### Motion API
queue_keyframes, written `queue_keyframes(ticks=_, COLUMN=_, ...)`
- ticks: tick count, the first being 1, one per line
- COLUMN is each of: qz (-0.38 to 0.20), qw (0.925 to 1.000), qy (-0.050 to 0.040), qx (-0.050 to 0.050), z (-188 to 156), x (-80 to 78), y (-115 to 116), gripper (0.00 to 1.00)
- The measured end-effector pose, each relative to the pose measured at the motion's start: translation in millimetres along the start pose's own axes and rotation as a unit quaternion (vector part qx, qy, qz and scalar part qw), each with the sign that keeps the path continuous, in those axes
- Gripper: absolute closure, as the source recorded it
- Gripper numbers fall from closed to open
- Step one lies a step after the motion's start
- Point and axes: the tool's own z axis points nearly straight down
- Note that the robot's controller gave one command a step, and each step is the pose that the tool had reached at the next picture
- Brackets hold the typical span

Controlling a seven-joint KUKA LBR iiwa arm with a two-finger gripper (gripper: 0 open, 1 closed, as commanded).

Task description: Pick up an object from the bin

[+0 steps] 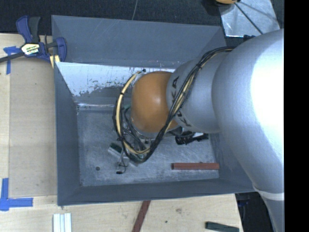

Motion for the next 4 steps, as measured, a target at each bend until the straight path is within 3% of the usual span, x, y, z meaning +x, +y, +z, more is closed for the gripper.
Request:
queue_keyframes(ticks=1, qz=0.059, qw=0.9982, qy=-0.0008, qx=-0.001, z=1.6, x=6.0, y=-1.2, gripper=0.0)
queue_keyframes(ticks=2, qz=0.001, qw=1.0, qy=-0.0017, qx=-0.001, z=-0.5, x=-1.3, y=-0.3, gripper=1.0)
queue_keyframes(ticks=4, qz=0.001, qw=1.0, qy=-0.0003, qx=0.0, z=-3.1, x=-0.3, y=-0.8, gripper=1.0)
